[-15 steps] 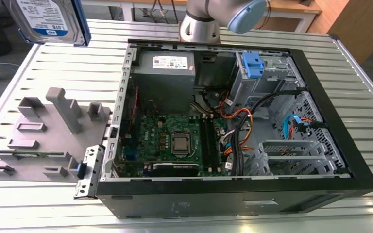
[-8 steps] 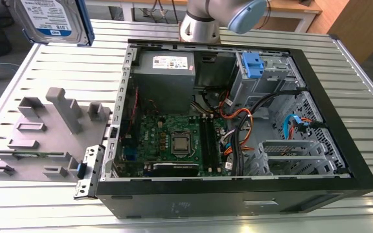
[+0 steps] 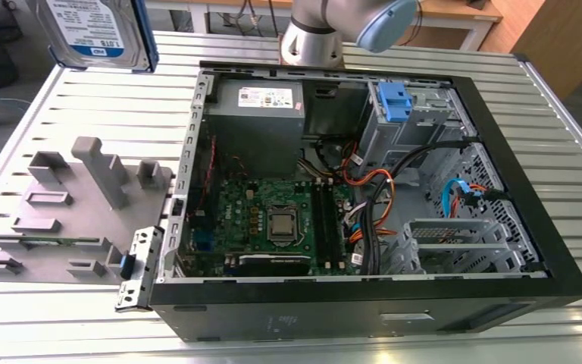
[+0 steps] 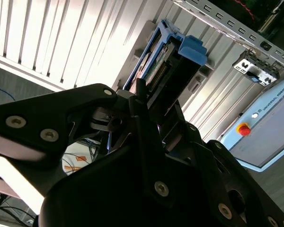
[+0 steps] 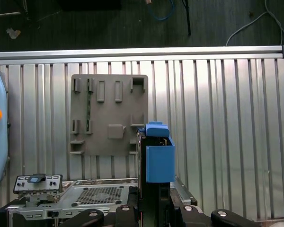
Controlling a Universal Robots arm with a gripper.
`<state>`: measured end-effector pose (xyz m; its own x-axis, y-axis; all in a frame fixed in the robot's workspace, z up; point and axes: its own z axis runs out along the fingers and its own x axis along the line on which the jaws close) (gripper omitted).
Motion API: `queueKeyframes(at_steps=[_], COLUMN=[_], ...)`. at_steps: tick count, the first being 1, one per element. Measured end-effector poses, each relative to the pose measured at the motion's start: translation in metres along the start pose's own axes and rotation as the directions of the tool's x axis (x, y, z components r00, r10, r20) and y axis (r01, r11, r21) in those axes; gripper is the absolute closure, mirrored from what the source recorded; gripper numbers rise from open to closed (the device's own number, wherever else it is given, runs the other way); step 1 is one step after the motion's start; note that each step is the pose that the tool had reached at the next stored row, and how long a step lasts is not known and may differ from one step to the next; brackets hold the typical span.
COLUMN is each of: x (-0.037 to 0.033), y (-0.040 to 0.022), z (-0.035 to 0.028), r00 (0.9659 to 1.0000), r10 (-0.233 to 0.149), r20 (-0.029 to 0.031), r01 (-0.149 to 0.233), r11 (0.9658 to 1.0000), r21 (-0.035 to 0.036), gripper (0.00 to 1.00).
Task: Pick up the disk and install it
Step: 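Pick up the disk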
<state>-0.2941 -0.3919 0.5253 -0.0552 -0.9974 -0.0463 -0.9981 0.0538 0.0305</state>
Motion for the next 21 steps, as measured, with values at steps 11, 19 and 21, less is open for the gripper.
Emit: queueKeyframes(at_steps=[11,19,21], x=[-0.0011,-0.0016,-0.0018], y=[-0.02,-0.0301,-0.0328], z=[-0.0005,-0.0007,-0.0009], r00=[1.0,1.0,1.0], r10=[0.0,0.0,0.0], r20=[0.0,0.0,-0.0001], r01=[0.0,0.0,0.0], r11=[1.0,1.0,1.0], r21=[-0.0006,-0.0006,-0.0007], gripper=[0.65,0.65,0.65])
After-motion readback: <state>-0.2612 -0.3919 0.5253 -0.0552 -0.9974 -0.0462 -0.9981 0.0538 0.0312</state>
